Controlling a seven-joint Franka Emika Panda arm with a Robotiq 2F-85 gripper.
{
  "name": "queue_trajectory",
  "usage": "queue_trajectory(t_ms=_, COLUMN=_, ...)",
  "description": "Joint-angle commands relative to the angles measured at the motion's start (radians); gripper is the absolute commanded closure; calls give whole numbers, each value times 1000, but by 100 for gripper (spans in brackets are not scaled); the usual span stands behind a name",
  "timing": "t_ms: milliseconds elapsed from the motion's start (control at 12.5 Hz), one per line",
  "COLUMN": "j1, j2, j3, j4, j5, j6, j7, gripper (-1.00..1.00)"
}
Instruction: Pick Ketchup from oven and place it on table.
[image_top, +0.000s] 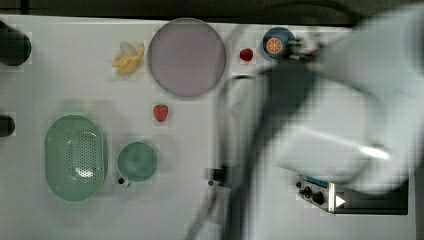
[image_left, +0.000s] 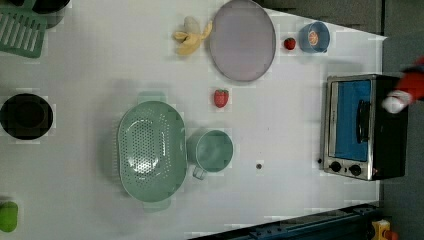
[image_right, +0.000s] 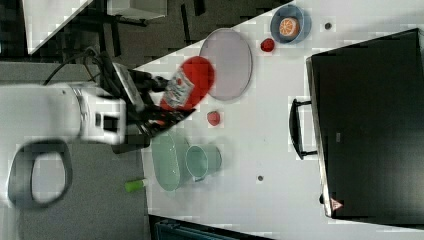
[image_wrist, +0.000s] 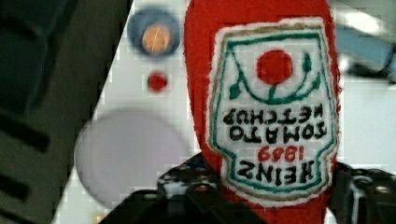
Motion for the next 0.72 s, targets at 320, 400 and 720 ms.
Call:
queue_trajectory(t_ms=320, j1=41, j2=69, j3=67, j4=-402, j5=-123, j6=354, j7=-14, gripper=-26)
queue_trajectory(t_ms=400, j1=42, j2=83, j3=69, j4=-448, j5=-123, j6=425, j7=-14, gripper=-26)
queue_trajectory(t_ms=720, j1=43, j2=190, j3=96, j4=-538, j5=-78, j6=604, j7=-9, gripper=-26)
